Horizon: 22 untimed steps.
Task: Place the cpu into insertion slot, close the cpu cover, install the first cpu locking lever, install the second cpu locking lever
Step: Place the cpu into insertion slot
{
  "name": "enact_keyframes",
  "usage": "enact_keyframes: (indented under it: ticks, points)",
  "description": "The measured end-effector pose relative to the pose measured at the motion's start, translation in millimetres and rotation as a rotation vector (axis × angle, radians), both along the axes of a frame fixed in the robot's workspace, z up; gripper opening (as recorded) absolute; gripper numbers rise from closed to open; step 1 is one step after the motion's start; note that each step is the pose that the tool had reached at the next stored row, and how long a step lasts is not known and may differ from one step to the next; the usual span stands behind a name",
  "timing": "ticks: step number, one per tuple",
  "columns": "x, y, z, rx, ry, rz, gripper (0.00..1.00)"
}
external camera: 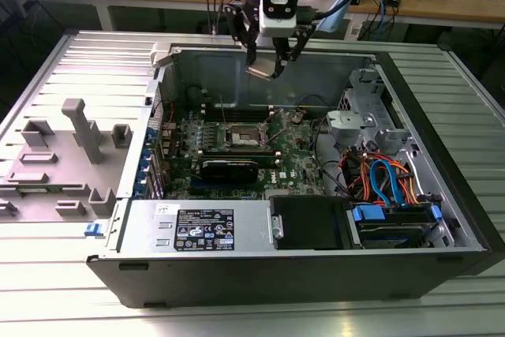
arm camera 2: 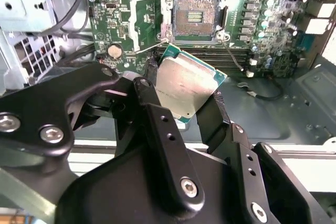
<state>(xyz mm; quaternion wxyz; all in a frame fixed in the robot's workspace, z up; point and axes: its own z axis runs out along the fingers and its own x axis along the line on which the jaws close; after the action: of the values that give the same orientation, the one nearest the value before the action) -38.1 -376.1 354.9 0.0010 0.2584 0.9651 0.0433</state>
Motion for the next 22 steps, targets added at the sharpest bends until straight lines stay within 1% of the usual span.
enact_keyframes:
  ticks: [3,6,7,8,22]
  points:
    - [0.0,0.0,-1.0,-0.0002,0.0000,-0.058,0.55]
    - [0.0,0.0,-1.9,-0.0004,0.0000,-0.106,0.55]
    - [0.1,0.0,-2.3,-0.0006,0.0001,-0.140,0.55]
    - [0.1,-0.1,-2.3,-0.0006,0.0002,-0.148,0.55]
    - [0.1,0.0,-2.4,-0.0005,0.0001,-0.150,0.55]
